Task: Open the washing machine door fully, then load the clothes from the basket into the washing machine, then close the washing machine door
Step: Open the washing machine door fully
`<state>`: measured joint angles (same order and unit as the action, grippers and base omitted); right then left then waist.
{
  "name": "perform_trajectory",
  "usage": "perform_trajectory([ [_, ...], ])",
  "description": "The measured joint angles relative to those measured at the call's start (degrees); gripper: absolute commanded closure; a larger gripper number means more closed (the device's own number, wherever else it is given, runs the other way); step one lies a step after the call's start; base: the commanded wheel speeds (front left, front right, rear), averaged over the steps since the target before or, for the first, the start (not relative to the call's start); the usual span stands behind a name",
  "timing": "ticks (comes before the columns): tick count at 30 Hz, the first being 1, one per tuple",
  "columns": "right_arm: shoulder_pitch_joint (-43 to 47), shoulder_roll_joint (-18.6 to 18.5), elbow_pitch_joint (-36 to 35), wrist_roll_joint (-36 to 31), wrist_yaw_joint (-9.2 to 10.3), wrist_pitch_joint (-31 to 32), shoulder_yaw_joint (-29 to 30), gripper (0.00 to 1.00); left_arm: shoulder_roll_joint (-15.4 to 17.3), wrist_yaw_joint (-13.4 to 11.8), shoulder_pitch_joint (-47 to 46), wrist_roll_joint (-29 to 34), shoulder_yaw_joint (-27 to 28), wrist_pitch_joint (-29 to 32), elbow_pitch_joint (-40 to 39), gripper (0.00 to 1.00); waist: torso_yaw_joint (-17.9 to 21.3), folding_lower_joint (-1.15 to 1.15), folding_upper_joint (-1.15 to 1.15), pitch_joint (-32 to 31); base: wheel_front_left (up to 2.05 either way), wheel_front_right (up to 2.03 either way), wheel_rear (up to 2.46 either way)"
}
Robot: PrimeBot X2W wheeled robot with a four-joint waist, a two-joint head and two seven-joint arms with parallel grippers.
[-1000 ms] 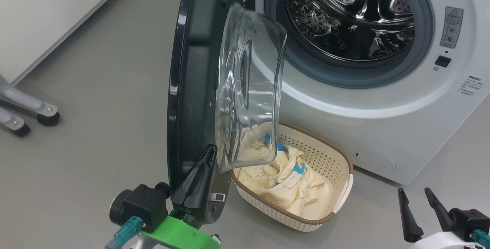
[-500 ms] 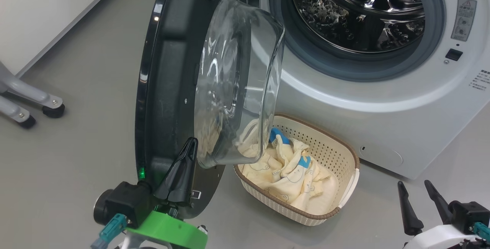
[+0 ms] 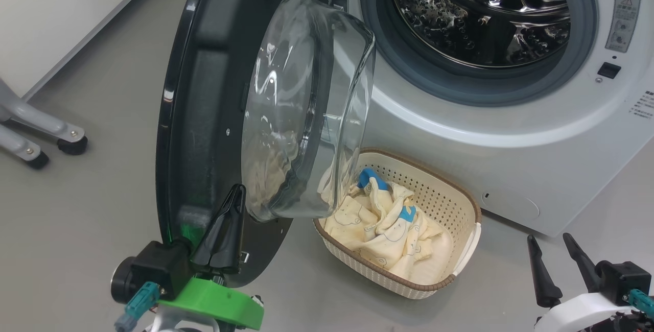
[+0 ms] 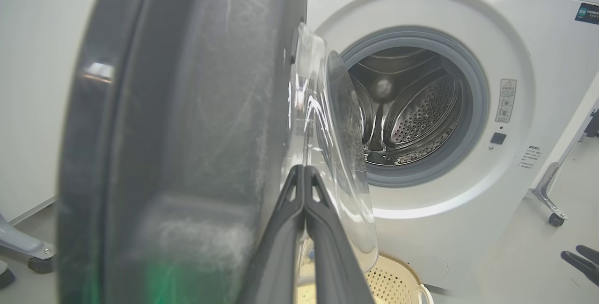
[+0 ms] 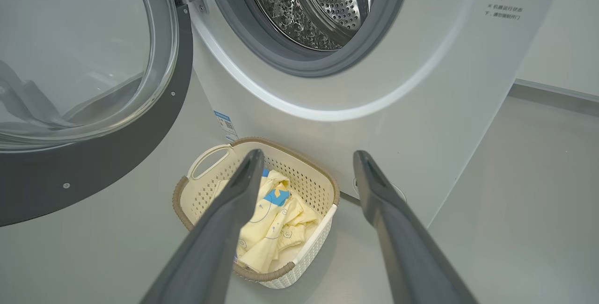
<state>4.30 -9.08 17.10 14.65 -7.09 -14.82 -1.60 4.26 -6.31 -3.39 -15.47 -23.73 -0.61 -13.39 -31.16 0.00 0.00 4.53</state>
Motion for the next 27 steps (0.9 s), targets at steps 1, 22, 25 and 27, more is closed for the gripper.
perform_trajectory([
  [1, 0.0, 0.0, 0.0, 0.0, 0.0, 0.0, 0.0, 0.0, 0.0, 0.0, 0.0, 0.1, 0.2, 0.0, 0.1, 1.0, 0.0, 0.0, 0.0, 0.0, 0.0, 0.0, 0.0],
  [22, -1.1, 0.3, 1.0, 0.5, 0.0, 0.0, 0.1, 0.0, -0.3, -0.2, -0.8, 1.9, 6.0, -2.0, 4.9, 1.0, 0.2, 0.0, 0.0, -0.8, 0.0, 0.0, 0.0],
  [25, -1.2, 0.3, 1.2, 0.6, 0.0, 0.0, -0.1, 0.0, -0.5, -0.2, -1.8, 1.9, 6.9, -2.3, 6.2, 1.0, 0.3, 0.0, 0.0, -1.0, 0.0, 0.0, 0.0],
  [27, -1.2, 0.4, 1.5, 0.6, 0.0, 0.0, -0.1, 0.0, -0.5, -0.2, -2.1, 1.9, 7.7, -2.5, 7.1, 1.0, 0.4, 0.0, 0.0, -1.3, 0.0, 0.0, 0.0],
])
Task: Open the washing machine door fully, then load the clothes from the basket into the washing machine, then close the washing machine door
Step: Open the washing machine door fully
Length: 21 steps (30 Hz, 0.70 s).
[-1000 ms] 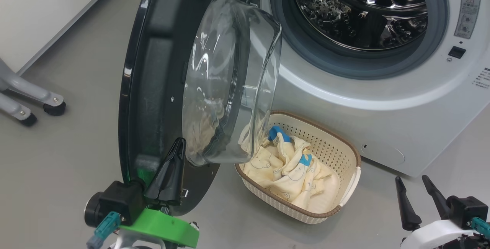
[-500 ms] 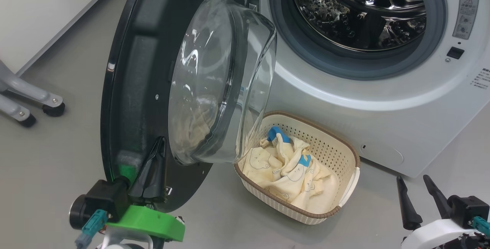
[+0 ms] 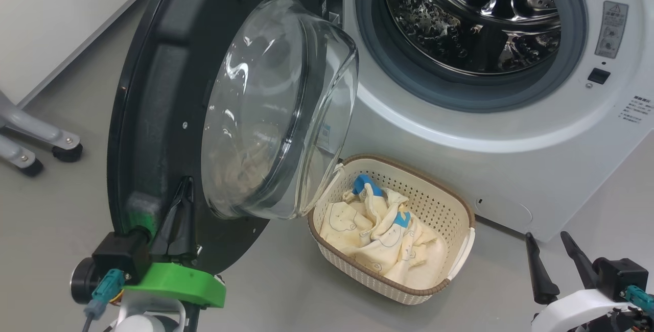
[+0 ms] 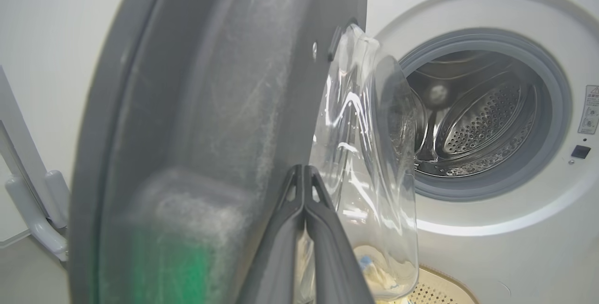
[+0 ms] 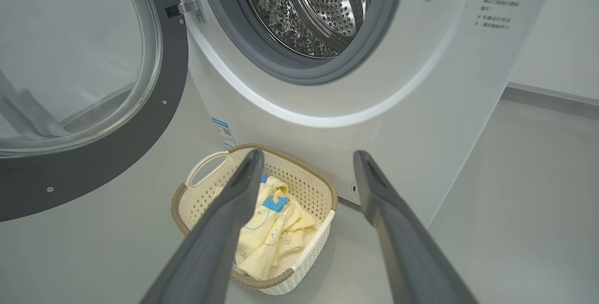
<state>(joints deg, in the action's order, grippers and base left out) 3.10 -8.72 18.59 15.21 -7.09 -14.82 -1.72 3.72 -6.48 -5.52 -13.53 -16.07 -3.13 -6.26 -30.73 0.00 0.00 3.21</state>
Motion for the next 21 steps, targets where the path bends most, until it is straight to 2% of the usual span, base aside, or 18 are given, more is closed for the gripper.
perform_trajectory([
  [17, 0.8, 1.6, 0.3, 0.0, 0.0, 0.0, 2.7, 0.0, 0.5, -0.1, -3.4, 0.0, 3.7, 0.0, 9.2, 1.0, 1.7, 0.0, 0.0, -2.1, 0.0, 0.0, 0.0],
  [21, 1.1, 1.9, 0.6, 0.0, 0.0, 0.0, 0.9, 0.0, 2.0, -0.1, -3.7, 0.0, 6.8, -0.5, 12.1, 1.0, 2.8, 0.0, 0.0, -2.3, 0.0, 0.0, 0.0],
])
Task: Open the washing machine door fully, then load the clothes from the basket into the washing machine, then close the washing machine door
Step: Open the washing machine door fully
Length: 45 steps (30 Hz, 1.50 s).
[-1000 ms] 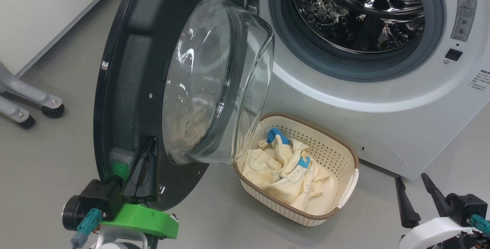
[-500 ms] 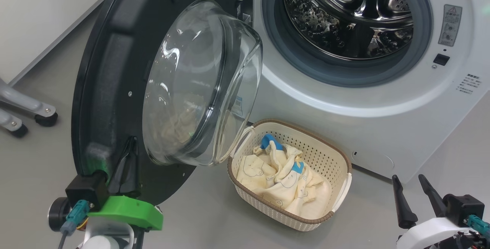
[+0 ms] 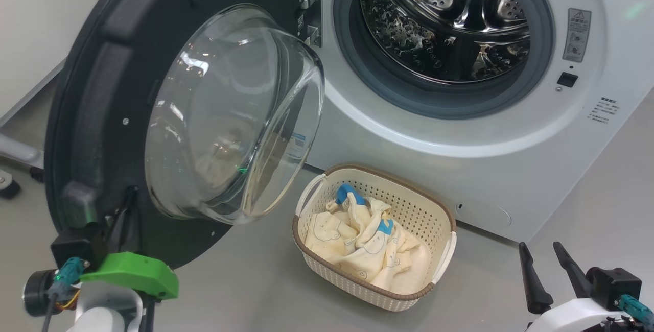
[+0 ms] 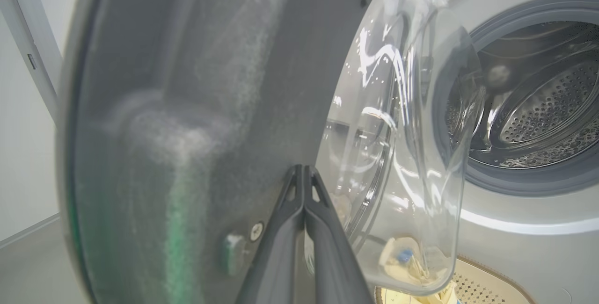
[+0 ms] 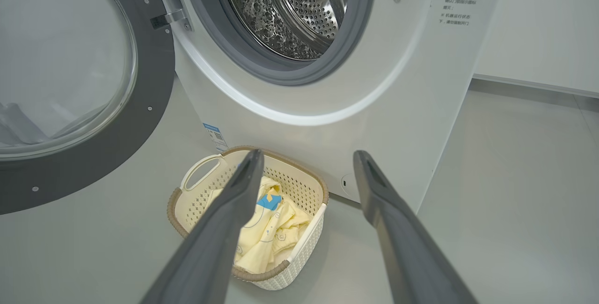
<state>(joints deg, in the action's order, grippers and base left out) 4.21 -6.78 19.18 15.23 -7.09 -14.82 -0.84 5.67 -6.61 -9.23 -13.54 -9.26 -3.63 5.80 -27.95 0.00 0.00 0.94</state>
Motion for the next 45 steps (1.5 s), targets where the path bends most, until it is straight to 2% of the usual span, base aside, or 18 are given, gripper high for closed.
perform_trajectory([
  [8, 0.3, -0.1, 0.3, -0.1, 0.0, 0.0, -0.9, 0.0, 1.8, -0.1, -0.1, 0.0, 4.5, -1.0, 4.9, 1.0, 2.9, 0.0, 0.0, -0.7, 0.0, 0.0, 0.0],
  [24, 1.4, -0.6, 0.4, -0.1, 0.0, 0.0, 0.7, 0.0, 3.5, -0.1, -4.2, 0.0, 8.4, -3.8, 13.5, 1.0, 8.0, 0.0, 0.0, -1.2, 0.0, 0.0, 0.0],
  [45, 1.7, -0.8, 0.4, -0.1, 0.0, 0.0, 2.0, 0.0, 3.0, -0.1, -8.8, 0.1, 10.2, -7.6, 21.9, 1.0, 8.3, 0.0, 0.0, -1.2, 0.0, 0.0, 0.0],
])
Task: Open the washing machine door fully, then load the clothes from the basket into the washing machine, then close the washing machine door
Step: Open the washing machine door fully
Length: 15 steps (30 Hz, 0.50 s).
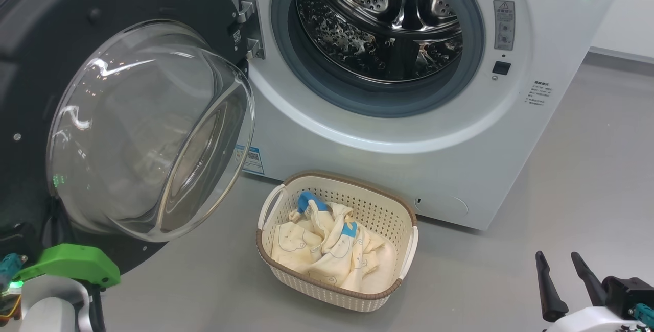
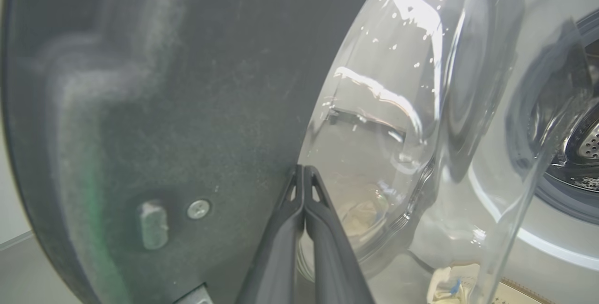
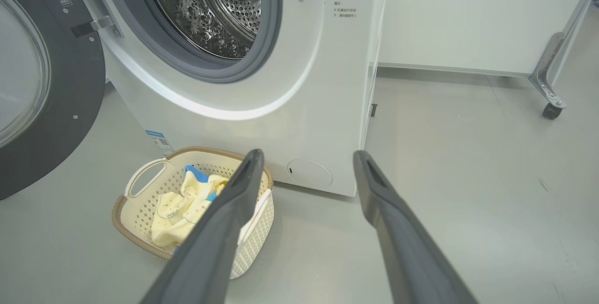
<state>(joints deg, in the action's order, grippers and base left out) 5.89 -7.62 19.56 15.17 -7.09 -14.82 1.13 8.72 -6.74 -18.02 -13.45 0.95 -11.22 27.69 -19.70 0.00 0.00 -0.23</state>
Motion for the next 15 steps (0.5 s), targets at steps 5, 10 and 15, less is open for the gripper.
perform_trajectory([
  [5, 0.1, 0.0, 0.1, 0.0, 0.0, 0.0, -0.7, 0.0, -0.5, 0.0, -0.5, 0.0, -0.2, -0.7, 0.6, 1.0, -0.7, 0.0, 0.0, -0.8, 0.0, 0.0, 0.0],
  [10, 0.3, 0.0, 0.1, 0.0, 0.0, 0.0, -1.1, 0.0, -0.9, 0.0, -0.5, 0.0, -0.5, -1.4, 0.7, 1.0, -1.4, 0.0, 0.0, -1.8, 0.0, 0.0, 0.0],
  [15, 1.0, 0.1, 0.2, 0.0, 0.0, 0.0, -2.2, 0.0, -1.3, 0.0, -0.5, 0.0, -0.6, -1.9, 0.2, 1.0, -2.0, 0.0, 0.0, -2.5, 0.0, 0.0, 0.0],
])
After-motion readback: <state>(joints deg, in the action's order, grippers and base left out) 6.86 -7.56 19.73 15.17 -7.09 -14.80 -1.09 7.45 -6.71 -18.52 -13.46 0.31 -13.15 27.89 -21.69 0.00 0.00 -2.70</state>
